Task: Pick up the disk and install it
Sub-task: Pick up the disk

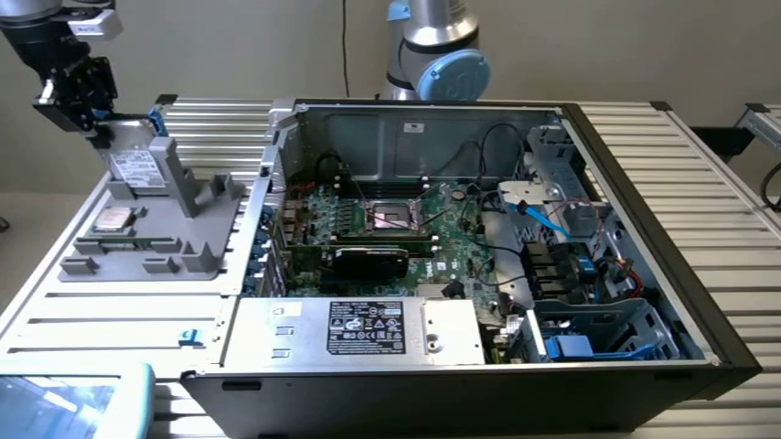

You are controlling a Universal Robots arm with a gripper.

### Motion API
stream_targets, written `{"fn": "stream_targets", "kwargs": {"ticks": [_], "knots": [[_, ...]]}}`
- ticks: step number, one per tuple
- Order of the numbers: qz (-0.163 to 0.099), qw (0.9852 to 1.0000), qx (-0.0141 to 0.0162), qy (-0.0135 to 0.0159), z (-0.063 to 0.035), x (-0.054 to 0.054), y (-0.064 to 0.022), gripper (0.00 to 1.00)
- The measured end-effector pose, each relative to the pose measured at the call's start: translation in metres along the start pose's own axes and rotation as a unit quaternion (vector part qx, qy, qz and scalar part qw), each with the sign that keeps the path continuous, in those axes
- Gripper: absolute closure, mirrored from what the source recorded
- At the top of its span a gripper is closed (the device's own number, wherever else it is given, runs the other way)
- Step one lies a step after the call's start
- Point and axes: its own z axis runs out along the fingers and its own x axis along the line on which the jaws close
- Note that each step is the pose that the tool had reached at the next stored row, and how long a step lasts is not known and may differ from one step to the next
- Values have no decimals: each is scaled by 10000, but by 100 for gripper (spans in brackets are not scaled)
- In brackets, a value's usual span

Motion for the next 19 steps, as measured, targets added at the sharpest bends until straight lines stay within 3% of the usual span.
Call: {"fn": "stream_targets", "kwargs": {"ticks": [6, 8, 13, 19], "knots": [[1, 10000, -39, 4, 17, 0, 0, 54], [1, 10000, -47, 4, 22, 1, -1, 63], [1, 10000, -71, 4, 36, 1, -2, 63], [2, 9999, -128, 6, 47, 1, -1, 63]]}}
